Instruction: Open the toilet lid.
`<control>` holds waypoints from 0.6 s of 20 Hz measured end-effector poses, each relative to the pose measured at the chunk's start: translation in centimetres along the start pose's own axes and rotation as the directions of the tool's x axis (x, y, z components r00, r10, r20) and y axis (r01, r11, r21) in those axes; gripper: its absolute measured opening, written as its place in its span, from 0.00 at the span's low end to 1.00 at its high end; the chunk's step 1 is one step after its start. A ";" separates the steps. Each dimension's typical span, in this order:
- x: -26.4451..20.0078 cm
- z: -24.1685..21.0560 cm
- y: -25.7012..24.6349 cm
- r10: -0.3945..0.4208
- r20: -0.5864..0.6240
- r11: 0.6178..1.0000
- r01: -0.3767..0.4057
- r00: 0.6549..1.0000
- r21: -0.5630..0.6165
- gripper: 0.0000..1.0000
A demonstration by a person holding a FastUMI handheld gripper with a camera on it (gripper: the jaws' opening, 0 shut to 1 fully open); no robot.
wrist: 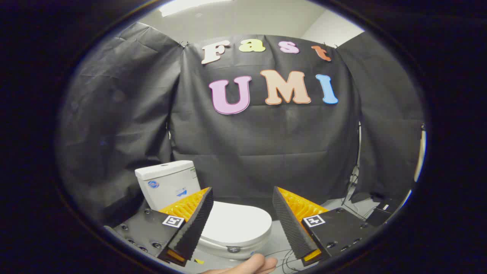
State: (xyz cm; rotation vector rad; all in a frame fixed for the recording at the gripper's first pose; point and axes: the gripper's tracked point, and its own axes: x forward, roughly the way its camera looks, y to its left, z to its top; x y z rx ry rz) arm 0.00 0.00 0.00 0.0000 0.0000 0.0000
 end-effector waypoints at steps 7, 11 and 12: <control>-1.6 1.9 0.2 -0.030 0.046 0.999 0.030 0.999 -0.009 0.98; -2.3 1.4 -0.4 -0.058 0.052 0.998 0.057 0.997 0.010 0.97; -2.5 1.4 -0.5 -0.063 0.063 0.998 0.062 0.996 0.011 0.97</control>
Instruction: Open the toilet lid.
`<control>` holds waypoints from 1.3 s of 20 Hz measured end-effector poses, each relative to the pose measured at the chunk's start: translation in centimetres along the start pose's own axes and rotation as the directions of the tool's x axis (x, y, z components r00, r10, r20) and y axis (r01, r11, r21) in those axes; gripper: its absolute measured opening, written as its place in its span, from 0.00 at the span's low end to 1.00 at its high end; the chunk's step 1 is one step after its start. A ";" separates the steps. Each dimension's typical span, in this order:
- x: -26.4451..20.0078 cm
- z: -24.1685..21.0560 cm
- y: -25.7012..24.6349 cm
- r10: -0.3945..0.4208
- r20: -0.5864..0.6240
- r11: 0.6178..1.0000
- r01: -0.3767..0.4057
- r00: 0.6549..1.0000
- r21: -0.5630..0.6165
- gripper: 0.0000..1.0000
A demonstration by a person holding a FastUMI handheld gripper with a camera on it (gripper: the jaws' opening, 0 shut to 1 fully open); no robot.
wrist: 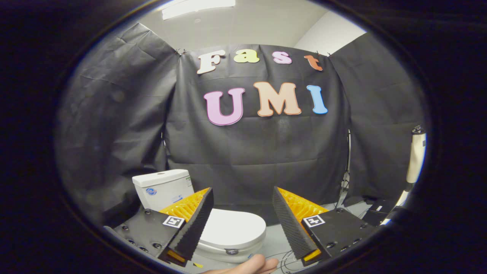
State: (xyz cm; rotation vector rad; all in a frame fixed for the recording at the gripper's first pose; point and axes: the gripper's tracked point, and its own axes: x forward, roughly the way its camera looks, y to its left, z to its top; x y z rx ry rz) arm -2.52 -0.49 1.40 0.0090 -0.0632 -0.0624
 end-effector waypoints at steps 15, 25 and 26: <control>2.4 -7.8 -1.4 -0.049 -0.047 0.996 0.053 0.998 0.072 0.99; 6.0 -22.2 1.0 0.025 -0.196 0.901 0.063 0.980 0.428 0.99; 6.1 -23.5 1.2 0.036 -0.198 0.874 0.065 0.979 0.481 0.99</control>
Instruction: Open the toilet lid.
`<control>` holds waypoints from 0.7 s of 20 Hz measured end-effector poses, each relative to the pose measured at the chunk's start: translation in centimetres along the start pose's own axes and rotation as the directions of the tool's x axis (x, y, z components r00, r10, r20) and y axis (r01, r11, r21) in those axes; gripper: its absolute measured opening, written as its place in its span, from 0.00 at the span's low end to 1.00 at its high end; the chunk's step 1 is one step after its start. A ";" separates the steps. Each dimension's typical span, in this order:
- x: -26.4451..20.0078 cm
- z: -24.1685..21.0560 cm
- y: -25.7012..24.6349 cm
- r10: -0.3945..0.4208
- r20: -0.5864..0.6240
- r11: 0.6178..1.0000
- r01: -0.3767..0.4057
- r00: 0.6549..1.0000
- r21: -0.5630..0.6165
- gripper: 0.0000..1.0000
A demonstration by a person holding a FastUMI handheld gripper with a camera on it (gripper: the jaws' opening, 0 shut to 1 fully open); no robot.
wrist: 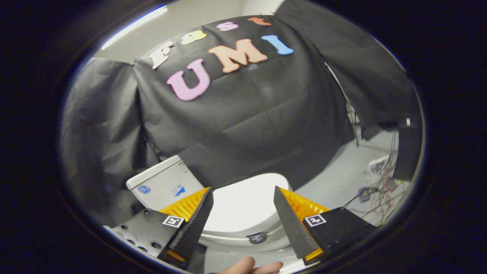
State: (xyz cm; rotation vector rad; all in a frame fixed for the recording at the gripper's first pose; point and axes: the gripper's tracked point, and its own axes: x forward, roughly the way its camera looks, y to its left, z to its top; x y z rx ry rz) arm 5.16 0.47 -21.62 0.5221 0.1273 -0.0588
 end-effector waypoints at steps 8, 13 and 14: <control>2.2 -11.2 -3.9 -0.017 -0.133 0.931 0.064 0.991 0.359 0.97; 3.6 -16.8 -4.2 -0.012 -0.252 0.884 0.128 0.968 0.449 0.96; 4.0 -17.2 -4.5 -0.027 -0.263 0.870 0.152 0.964 0.469 0.96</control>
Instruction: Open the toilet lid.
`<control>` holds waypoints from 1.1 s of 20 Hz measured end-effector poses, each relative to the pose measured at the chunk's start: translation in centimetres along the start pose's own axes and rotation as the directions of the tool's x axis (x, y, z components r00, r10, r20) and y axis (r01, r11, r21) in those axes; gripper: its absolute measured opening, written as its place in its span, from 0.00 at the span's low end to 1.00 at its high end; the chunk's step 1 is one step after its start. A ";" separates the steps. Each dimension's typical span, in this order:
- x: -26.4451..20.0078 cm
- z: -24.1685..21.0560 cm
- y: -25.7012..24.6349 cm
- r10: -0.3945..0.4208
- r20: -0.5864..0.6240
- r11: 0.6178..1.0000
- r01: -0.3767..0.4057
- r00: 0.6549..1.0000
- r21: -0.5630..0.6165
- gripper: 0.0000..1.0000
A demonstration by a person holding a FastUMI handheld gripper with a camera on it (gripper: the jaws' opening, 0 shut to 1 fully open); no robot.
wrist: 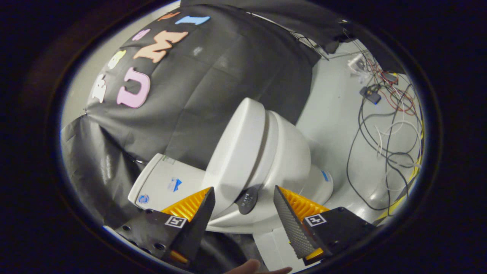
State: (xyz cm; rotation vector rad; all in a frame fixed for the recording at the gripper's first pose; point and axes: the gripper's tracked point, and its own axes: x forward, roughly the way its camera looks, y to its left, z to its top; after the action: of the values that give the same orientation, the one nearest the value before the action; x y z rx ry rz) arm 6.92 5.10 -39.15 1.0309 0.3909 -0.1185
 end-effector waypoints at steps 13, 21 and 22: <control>1.6 -0.2 -0.5 -0.006 0.003 0.980 0.005 1.000 0.200 0.16; 1.7 -1.0 0.0 -0.002 0.006 0.979 0.001 1.000 0.205 0.01; 1.5 -1.1 0.1 -0.012 -0.004 0.979 0.012 1.000 0.202 0.01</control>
State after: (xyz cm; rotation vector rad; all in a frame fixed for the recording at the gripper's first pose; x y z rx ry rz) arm 8.01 6.16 -40.12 1.2296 0.3934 -0.1705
